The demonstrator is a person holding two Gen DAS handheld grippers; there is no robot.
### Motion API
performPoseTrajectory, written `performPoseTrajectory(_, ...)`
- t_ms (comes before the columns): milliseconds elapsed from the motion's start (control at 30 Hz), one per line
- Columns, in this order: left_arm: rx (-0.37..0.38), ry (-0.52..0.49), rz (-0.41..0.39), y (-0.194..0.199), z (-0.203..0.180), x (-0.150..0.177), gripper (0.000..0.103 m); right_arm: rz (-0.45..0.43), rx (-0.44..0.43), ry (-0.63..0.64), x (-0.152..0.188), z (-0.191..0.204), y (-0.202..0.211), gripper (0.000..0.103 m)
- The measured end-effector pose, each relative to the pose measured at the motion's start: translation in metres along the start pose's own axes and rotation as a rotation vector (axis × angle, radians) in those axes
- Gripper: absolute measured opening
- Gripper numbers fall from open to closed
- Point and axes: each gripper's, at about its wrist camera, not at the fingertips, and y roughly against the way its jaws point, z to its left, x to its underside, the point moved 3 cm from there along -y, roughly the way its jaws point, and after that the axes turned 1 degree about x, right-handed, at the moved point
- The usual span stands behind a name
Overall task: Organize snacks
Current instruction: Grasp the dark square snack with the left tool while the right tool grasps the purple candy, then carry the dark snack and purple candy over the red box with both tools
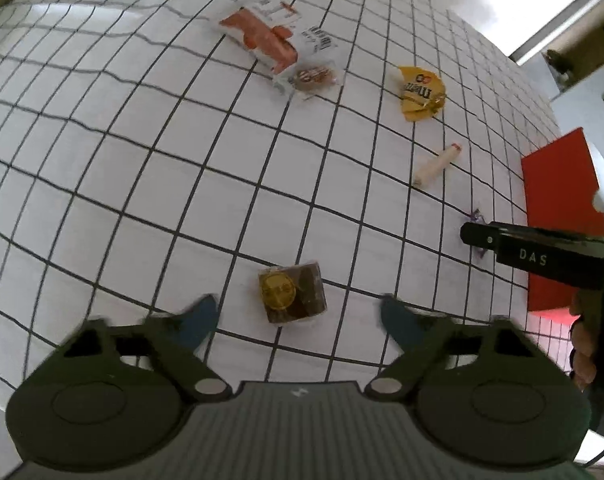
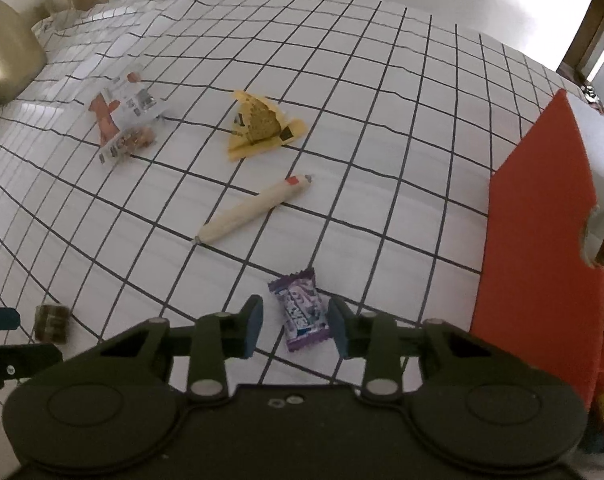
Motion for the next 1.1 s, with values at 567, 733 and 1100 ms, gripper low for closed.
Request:
performPoseTrajectory(567, -0.034, 0.03, -0.028, 0.0, 0.004, 0.002, 0.034, -0.039, 0.021, -0.014, 0.004, -0.002, 0.002, 0.017)
performPoseTrajectory(733, -0.023, 0.019, -0.018, 0.002, 0.003, 0.004, 0.034, -0.059, 0.003, -0.061, 0.015, -0.002, 0.018, 0.017)
performPoseTrajectory(1100, 0.045, -0.089, -0.022, 0.022, -0.031, 0.008, 0.034, -0.129, -0.033, -0.133, 0.038, -0.001, 0.074, 0.017)
